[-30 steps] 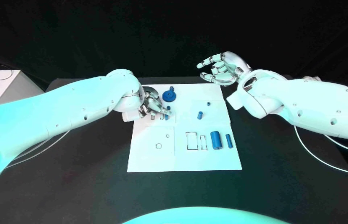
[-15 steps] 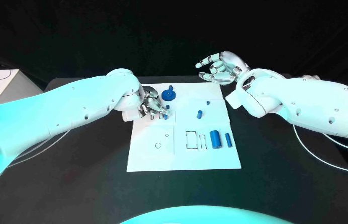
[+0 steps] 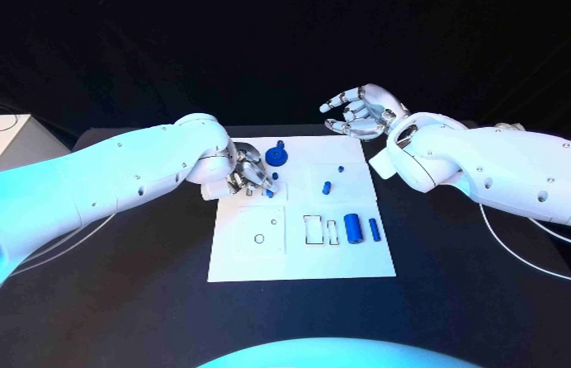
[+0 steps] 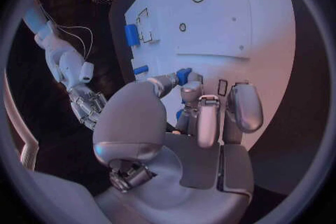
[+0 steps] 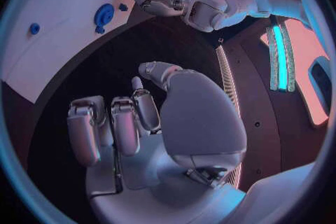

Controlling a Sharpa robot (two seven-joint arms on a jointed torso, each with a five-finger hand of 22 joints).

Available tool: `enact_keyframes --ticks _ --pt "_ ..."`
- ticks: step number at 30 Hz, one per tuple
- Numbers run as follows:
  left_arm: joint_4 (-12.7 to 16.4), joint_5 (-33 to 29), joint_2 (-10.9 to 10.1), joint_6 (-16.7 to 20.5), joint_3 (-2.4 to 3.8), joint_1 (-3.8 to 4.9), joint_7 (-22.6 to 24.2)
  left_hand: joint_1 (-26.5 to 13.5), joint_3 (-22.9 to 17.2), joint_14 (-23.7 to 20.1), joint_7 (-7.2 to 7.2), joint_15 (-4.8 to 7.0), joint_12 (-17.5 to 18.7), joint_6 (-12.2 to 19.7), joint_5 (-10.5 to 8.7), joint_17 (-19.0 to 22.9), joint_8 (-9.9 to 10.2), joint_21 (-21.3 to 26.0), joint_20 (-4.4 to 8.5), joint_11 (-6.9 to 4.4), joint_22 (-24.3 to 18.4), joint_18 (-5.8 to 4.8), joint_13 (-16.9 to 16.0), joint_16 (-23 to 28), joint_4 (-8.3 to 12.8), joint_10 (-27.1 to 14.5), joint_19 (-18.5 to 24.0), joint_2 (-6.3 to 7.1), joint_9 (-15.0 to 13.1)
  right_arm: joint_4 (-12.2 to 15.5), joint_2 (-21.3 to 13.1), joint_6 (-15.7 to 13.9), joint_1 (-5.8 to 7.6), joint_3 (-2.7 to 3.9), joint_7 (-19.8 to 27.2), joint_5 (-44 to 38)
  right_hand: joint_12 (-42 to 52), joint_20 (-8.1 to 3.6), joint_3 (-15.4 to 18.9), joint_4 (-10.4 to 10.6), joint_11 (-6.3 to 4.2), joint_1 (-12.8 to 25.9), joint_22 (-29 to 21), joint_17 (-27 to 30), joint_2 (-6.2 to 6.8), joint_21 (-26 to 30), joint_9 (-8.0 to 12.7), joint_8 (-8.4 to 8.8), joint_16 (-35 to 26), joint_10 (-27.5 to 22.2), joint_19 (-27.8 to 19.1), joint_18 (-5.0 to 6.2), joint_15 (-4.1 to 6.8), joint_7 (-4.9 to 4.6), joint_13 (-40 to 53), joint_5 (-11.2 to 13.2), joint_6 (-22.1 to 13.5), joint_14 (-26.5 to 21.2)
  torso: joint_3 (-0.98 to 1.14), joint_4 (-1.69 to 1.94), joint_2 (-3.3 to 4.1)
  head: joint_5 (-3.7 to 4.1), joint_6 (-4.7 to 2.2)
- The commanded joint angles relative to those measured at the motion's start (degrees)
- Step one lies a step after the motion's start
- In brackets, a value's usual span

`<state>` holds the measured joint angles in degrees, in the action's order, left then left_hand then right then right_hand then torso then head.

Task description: Assemble the parts on the task board

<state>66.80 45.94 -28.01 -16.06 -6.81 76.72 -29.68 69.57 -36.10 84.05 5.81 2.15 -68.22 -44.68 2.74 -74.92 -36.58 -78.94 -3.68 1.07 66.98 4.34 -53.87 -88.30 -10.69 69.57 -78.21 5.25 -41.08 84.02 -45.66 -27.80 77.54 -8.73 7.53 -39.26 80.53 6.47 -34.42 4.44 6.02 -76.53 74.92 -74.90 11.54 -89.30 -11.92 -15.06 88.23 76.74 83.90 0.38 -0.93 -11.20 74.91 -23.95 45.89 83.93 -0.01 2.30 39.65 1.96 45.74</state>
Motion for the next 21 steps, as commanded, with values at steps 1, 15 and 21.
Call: enact_keyframes --ticks 1,15,21 --pt "0.6 -2.5 -0.5 -0.2 -0.05 -0.13 0.5 -0.7 -8.6 5.2 -0.80 0.62 0.3 0.1 0.19 -13.3 -2.3 -0.2 0.39 -0.44 0.1 0.42 0.1 -0.5 6.6 0.4 0.0 0.46 -5.2 -0.1 0.1 0.9 -0.05 0.03 -0.2 0.0 0.2 0.33 -0.1 -0.2 0.10 0.6 14.2 -11.8 -0.01 0.2 0.0 0.20 -0.2 0.2 5.8 -0.12 -0.34 -0.14 2.5 -0.1 0.2 5.1 0.00 0.00 0.05 -0.17 -0.04" --pt "3.5 -5.0 -4.0 4.0 1.03 -0.08 1.0 -7.3 -17.1 5.4 -1.64 1.33 1.5 -0.1 7.00 -13.8 -6.5 -0.3 0.86 -1.21 0.5 0.38 1.4 -0.8 10.2 1.1 -0.2 2.60 -11.8 -0.7 0.1 0.8 -0.27 0.01 -0.3 0.0 0.0 0.33 -0.1 -0.2 0.10 0.7 14.1 -11.7 0.00 0.3 0.0 0.21 -0.3 -0.2 5.7 -0.09 -0.34 -0.15 2.2 -0.1 0.2 5.1 -0.03 0.19 -0.09 -0.29 -0.32" --pt "4.6 -4.1 -4.9 5.9 1.36 -0.05 1.1 -8.3 -18.1 5.5 -1.77 1.54 1.8 -0.5 11.38 -14.0 -6.9 -0.5 1.10 -1.39 0.9 0.30 1.6 -0.9 11.4 1.5 -0.5 3.14 -13.0 -0.9 -0.2 0.6 -0.32 0.00 -0.3 0.0 0.0 0.33 -0.1 -0.2 0.10 0.7 14.1 -11.7 0.00 0.3 0.0 0.21 -0.3 -0.2 5.7 -0.09 -0.34 -0.15 2.2 -0.1 0.2 5.1 -0.01 0.26 -0.07 -0.46 -0.35"
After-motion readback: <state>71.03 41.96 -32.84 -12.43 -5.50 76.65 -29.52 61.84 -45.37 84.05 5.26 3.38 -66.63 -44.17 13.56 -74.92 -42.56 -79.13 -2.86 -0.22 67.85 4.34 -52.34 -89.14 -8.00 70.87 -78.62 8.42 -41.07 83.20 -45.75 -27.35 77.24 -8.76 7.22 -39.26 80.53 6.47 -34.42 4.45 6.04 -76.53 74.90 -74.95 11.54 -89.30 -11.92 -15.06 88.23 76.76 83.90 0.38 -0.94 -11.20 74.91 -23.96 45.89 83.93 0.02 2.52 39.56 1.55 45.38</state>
